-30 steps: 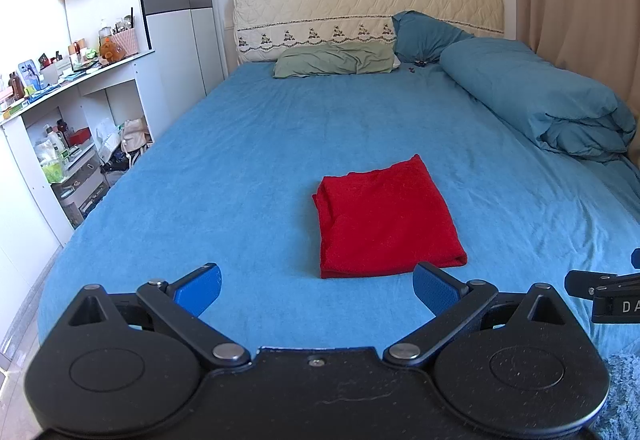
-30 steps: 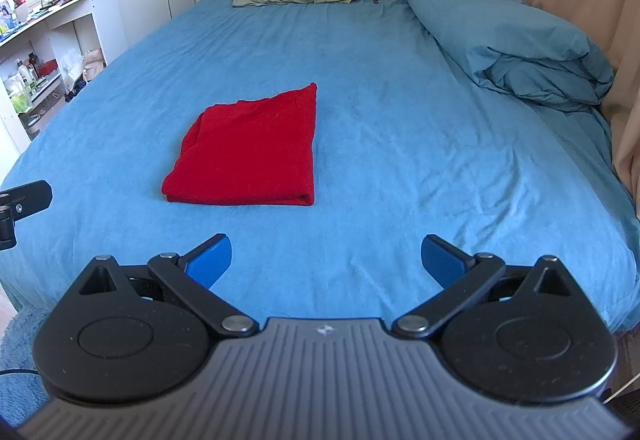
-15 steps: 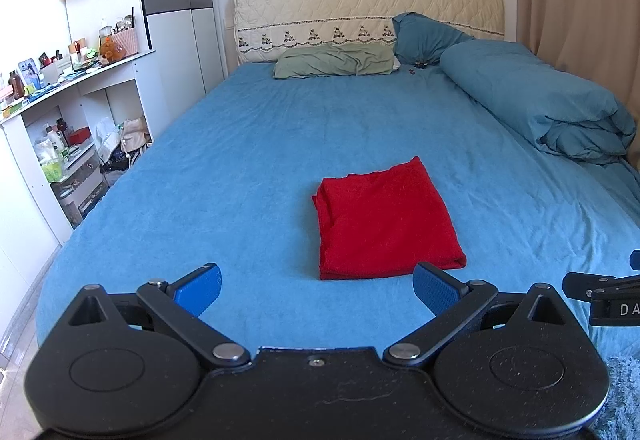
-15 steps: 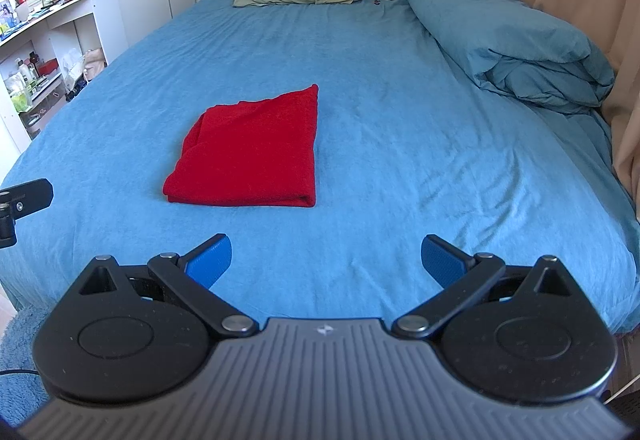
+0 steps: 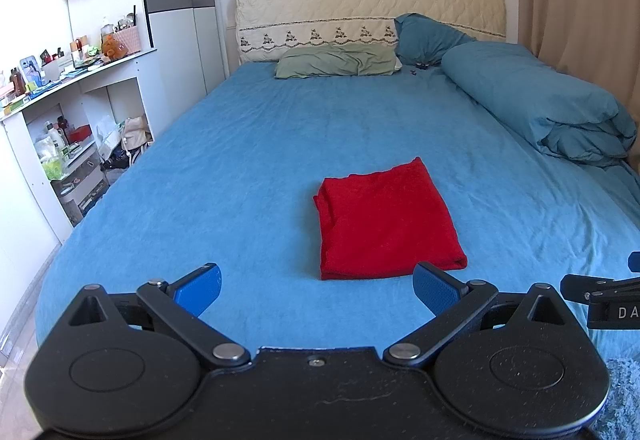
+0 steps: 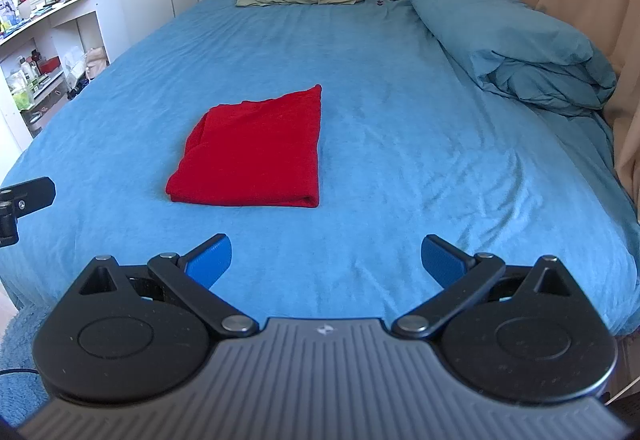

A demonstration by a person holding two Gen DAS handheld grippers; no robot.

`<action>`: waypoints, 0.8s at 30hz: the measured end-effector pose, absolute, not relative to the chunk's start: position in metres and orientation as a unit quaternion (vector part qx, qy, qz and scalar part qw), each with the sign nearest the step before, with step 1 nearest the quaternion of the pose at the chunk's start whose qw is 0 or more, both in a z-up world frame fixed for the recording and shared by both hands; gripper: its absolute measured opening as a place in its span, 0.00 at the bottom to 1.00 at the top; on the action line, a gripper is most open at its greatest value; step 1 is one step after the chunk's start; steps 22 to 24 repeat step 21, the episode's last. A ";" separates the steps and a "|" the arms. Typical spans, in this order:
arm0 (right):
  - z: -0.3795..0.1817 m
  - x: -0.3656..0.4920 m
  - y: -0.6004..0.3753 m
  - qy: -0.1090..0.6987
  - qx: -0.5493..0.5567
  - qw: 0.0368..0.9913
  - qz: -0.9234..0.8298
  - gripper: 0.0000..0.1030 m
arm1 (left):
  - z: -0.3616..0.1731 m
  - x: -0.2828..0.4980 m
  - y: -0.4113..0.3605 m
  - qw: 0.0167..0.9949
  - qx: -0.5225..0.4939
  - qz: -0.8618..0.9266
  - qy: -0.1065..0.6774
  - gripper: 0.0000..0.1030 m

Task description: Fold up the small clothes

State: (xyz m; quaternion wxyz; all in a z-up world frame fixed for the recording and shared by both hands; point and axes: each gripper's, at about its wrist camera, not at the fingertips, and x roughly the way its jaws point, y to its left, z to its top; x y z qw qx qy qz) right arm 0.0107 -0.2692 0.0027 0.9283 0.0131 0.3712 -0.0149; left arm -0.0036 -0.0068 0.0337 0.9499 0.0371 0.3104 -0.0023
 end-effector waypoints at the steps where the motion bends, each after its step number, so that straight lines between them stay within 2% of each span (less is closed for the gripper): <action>1: 0.003 0.011 -0.270 0.371 0.012 0.928 -0.014 1.00 | 0.034 -0.004 -0.007 0.950 0.037 -0.002 0.310 1.00; 24: -0.002 0.016 -0.273 0.375 0.011 0.927 -0.011 1.00 | 0.029 0.000 -0.001 0.952 0.012 -0.004 0.305 1.00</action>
